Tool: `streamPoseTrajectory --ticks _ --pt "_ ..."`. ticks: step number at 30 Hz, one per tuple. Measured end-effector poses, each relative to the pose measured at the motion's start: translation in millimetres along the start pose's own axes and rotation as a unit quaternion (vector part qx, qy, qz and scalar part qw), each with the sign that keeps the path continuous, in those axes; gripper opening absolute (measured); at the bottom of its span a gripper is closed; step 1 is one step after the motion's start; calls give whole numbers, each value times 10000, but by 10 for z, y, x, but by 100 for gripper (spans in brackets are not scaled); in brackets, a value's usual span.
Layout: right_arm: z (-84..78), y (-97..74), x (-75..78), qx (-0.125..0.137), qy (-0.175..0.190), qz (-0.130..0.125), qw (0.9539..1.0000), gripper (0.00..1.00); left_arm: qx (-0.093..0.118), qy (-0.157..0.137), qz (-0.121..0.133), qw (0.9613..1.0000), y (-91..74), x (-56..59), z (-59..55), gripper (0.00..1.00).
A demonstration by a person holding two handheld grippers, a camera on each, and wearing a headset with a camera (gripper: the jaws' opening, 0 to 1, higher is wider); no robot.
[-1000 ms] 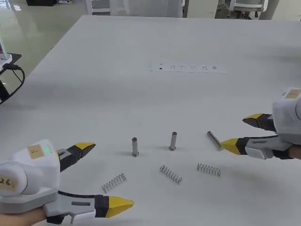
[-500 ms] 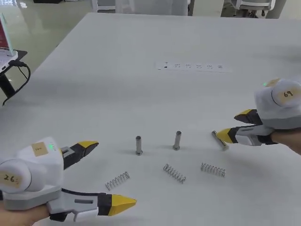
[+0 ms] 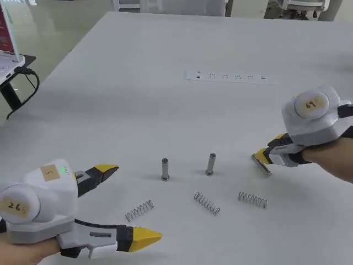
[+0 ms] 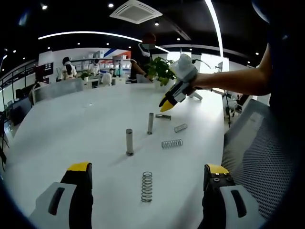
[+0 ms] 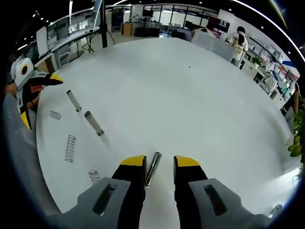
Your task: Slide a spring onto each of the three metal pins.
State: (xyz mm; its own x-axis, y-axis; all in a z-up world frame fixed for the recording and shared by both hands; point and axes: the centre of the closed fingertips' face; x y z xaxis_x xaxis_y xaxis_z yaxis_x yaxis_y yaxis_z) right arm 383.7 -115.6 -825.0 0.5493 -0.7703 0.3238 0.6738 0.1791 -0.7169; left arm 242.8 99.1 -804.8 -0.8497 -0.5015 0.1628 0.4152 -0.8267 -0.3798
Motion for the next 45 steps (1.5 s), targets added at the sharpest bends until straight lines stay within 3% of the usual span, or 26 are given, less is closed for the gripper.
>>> streamPoseTrajectory --ticks 14,38,45 --pt "-37 136 -45 -458 236 -44 9987 7 0 -1 4 10000 -10 -4 7 93" --pt "-135 248 -101 -983 536 -41 9937 7 40 -26 29 10000 -20 -27 12 92" --pt "-133 251 -106 -1023 590 -5 9930 7 44 -29 34 10000 -15 -26 14 92"
Point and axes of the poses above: the centre of the closed fingertips' face, and the gripper's own axes: y roughly forward along the fingers, x roughly to its right, z roughly out of its top, and after that the axes turned 15 degrees about -z, right-handed
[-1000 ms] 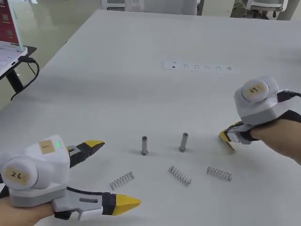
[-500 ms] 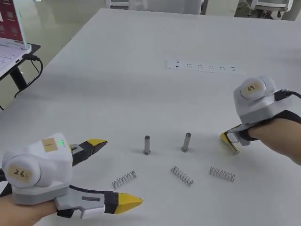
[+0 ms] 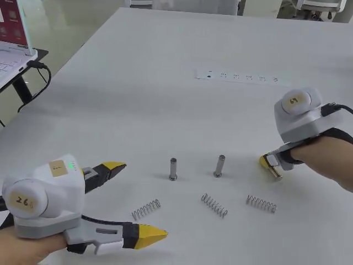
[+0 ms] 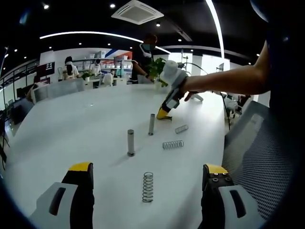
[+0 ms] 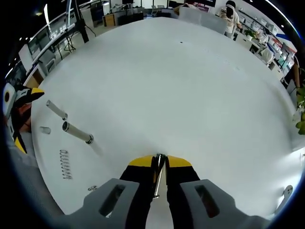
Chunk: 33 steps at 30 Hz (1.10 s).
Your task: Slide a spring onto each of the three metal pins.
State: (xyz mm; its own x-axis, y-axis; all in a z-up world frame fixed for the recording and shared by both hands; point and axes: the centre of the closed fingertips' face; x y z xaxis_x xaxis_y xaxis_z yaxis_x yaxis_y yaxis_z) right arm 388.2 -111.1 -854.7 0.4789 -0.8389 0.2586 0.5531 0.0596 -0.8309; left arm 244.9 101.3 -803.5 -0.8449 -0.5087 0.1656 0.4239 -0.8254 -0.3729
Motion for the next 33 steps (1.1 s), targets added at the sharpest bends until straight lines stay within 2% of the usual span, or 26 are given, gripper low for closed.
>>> streamPoseTrajectory --ticks 7,11,33 --pt "2 -2 -5 -38 -19 -79 10000 6 18 5 8 10000 -3 -2 12 92" --pt "-6 -15 -17 -44 15 -36 10000 6 19 6 13 10000 -9 2 9 91" --pt "32 -295 61 345 99 -96 9993 5 45 68 -26 10000 3 26 49 91"
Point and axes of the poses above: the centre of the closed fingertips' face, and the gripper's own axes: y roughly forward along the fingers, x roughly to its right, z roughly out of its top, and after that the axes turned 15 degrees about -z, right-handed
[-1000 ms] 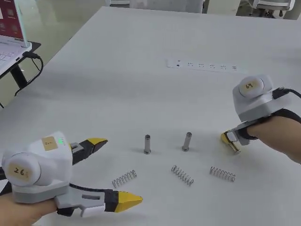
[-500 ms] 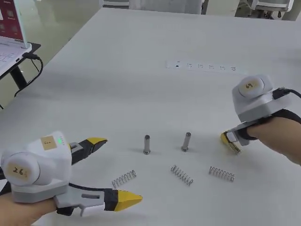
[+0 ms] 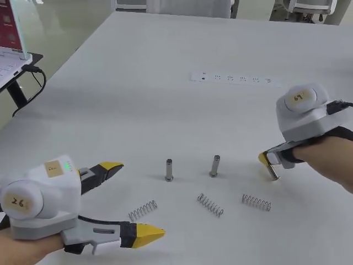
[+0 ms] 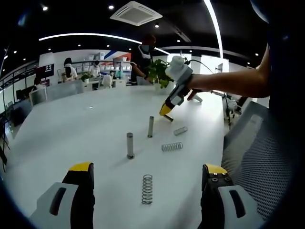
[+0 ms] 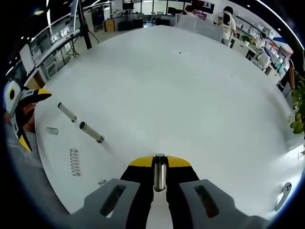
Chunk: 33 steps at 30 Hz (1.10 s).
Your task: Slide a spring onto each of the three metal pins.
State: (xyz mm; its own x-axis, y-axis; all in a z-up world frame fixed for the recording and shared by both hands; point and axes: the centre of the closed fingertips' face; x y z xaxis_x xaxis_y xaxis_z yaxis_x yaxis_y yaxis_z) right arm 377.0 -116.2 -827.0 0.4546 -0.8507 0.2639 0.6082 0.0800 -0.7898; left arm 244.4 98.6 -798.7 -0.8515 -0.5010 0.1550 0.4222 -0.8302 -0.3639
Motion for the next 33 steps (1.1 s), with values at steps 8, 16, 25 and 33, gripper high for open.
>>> streamPoseTrajectory --ticks 8,16,25,33 --pt "32 -97 15 134 47 3 9999 5 -7 25 -22 10000 3 12 12 91" --pt "18 -142 3 234 50 -13 9997 5 0 45 -19 10000 -8 14 29 91" --pt "-27 -215 -5 302 74 -35 9995 5 -30 60 -50 10000 -3 33 30 91" --pt "-65 -260 5 305 85 -51 9995 5 -37 75 -69 9999 0 34 34 90"
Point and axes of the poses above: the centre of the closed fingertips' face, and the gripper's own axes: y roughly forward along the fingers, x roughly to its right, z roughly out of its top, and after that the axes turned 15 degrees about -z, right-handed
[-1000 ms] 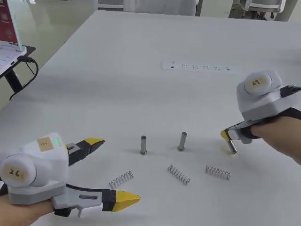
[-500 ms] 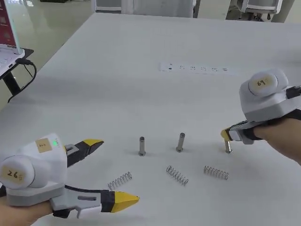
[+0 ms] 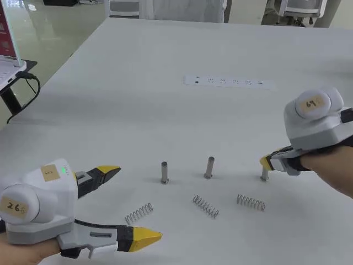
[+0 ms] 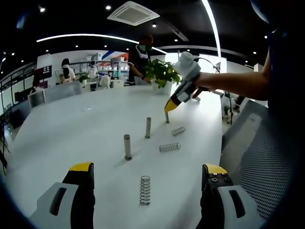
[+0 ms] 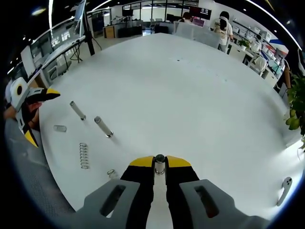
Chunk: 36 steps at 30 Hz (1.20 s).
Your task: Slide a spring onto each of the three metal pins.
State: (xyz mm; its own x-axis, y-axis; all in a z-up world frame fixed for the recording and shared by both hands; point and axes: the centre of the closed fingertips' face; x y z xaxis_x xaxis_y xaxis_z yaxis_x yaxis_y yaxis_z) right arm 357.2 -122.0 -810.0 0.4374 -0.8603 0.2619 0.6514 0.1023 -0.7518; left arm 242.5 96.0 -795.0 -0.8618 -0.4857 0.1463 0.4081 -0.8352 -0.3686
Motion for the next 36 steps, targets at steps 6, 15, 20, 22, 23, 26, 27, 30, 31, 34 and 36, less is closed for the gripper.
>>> streamPoseTrajectory --ticks 6,15,20,22,23,26,27,30,31,34,36 --pt "-40 -32 21 -8 67 -41 10000 6 1 -9 3 10000 -3 2 -10 90" --pt "-99 -55 50 -28 15 -83 10000 6 -1 -9 -20 10000 9 16 -12 90" --pt "-101 -57 56 -15 25 -67 10000 6 -3 -17 -30 10000 18 22 -11 90" --pt "-102 -53 55 -11 18 -63 10000 6 -7 -17 -31 10000 19 23 -13 90" --pt "-103 -52 53 -11 13 -58 10000 7 -8 -18 -33 10000 20 24 -14 90" --pt "-105 -53 38 11 -15 -40 10000 9 -10 -22 -34 10000 19 23 -19 90" --pt "-105 -54 35 17 -20 -40 10000 9 -12 -24 -35 10000 19 23 -22 90" --pt "-96 -61 46 70 -40 -77 9999 14 -14 -42 -33 10000 18 18 -32 90" --pt "-93 -67 46 79 -31 -72 9999 15 -9 -50 -31 10000 19 15 -35 90" --pt "-65 -95 63 175 -32 -100 9998 18 -28 -60 -43 10000 22 17 -54 89" --pt "-35 -109 88 270 -43 -165 9995 21 -54 -71 -51 9999 25 15 -79 88"
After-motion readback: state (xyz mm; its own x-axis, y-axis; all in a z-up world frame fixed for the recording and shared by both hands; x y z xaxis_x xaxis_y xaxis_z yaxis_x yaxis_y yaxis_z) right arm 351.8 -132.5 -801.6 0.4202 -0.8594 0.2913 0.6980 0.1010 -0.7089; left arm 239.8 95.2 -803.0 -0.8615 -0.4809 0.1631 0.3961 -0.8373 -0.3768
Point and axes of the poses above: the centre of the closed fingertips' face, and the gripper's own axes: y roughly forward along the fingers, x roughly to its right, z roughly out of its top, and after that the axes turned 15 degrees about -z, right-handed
